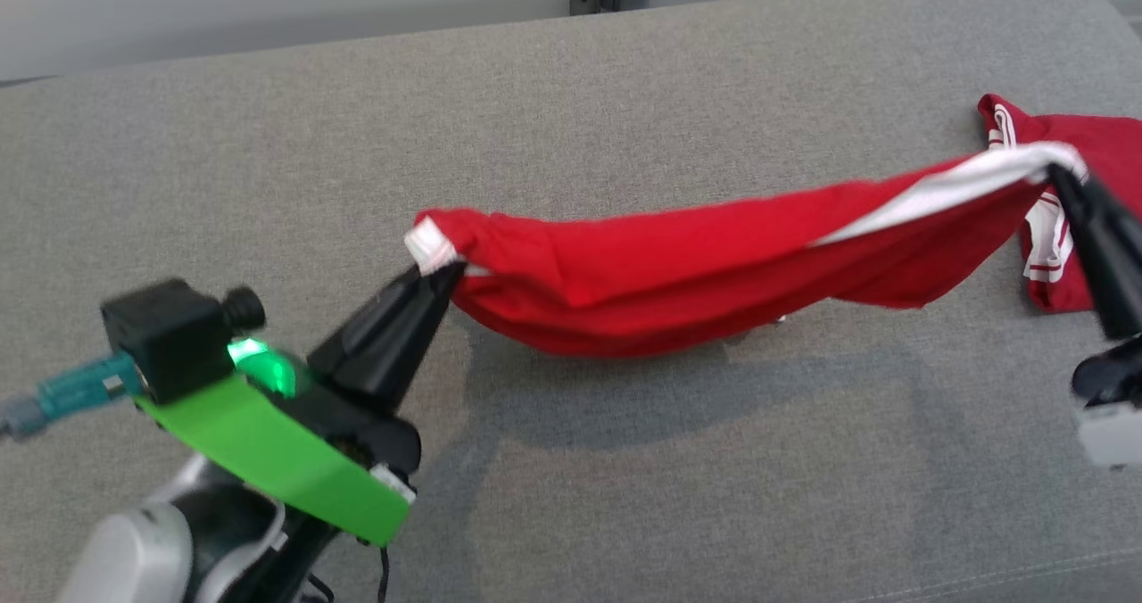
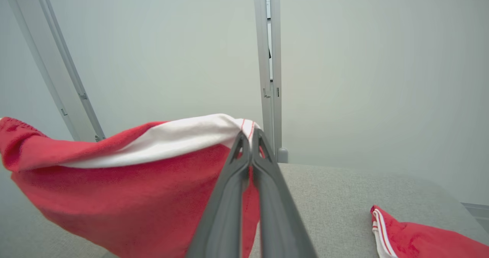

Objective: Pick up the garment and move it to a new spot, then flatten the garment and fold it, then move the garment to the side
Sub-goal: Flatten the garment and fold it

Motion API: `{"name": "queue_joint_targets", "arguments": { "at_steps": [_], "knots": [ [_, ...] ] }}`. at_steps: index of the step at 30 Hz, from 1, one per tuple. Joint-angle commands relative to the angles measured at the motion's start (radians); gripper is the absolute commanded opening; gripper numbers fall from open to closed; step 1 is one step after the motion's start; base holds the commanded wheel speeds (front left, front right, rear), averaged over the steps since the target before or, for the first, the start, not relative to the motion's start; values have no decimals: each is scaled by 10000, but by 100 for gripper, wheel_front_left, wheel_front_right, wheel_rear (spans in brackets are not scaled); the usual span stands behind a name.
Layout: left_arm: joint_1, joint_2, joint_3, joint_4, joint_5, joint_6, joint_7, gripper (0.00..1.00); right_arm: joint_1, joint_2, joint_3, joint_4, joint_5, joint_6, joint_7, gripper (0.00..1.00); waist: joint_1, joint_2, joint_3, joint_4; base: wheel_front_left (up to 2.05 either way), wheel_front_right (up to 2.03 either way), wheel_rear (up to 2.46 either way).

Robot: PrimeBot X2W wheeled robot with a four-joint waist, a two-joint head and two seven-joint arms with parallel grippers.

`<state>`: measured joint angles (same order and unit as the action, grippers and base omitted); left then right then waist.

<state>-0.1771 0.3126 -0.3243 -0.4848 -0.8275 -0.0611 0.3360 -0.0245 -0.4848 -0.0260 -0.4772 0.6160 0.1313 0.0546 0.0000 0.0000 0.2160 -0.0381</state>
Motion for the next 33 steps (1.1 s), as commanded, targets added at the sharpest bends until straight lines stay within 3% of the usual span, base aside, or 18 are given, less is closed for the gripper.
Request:
{"name": "queue_joint_targets", "arguments": {
  "at_steps": [1,5,9,13,17,21,24,27,33],
  "knots": [
    [-884,41,174,-181,-281,211,481,0,-622,-163,-259,-227,296,-10,292,0,0,0,708,15,0,0,0],
    [-3863,-45,723,281,-841,883,1821,0,-2941,-855,-757,23,785,-12,1200,0,0,0,1768,163,0,0,0],
    [-7139,-372,1137,2100,-784,1453,2357,0,-5836,-1243,-636,1222,866,-20,1754,0,0,0,2916,346,0,0,0],
    [-9967,-605,1124,4266,-130,1286,1965,0,-8831,-1065,20,2784,268,-27,1875,0,0,0,3849,440,0,0,0],
    [-12234,-1049,1199,6428,582,933,501,0,-11692,-209,757,4495,-636,-26,1369,0,0,0,4358,423,0,0,0],
    [-13542,-1370,1133,8113,1127,345,-1145,0,-13488,600,1276,5965,-1398,-18,542,0,0,0,4535,376,0,0,0],
    [-13918,-1441,1119,9135,1284,-65,-2201,0,-13860,952,1748,6758,-1579,-17,103,0,0,0,4570,383,0,0,0],
    [-13403,-1501,982,9743,1199,-404,-2862,0,-13296,780,2303,7098,-1415,-17,-196,0,0,0,4554,477,0,0,0],
    [-10361,-1603,324,10107,722,-695,-4205,0,-10085,-16,3164,6813,-608,-17,-897,0,0,0,4042,748,0,0,0]
  ]
}}
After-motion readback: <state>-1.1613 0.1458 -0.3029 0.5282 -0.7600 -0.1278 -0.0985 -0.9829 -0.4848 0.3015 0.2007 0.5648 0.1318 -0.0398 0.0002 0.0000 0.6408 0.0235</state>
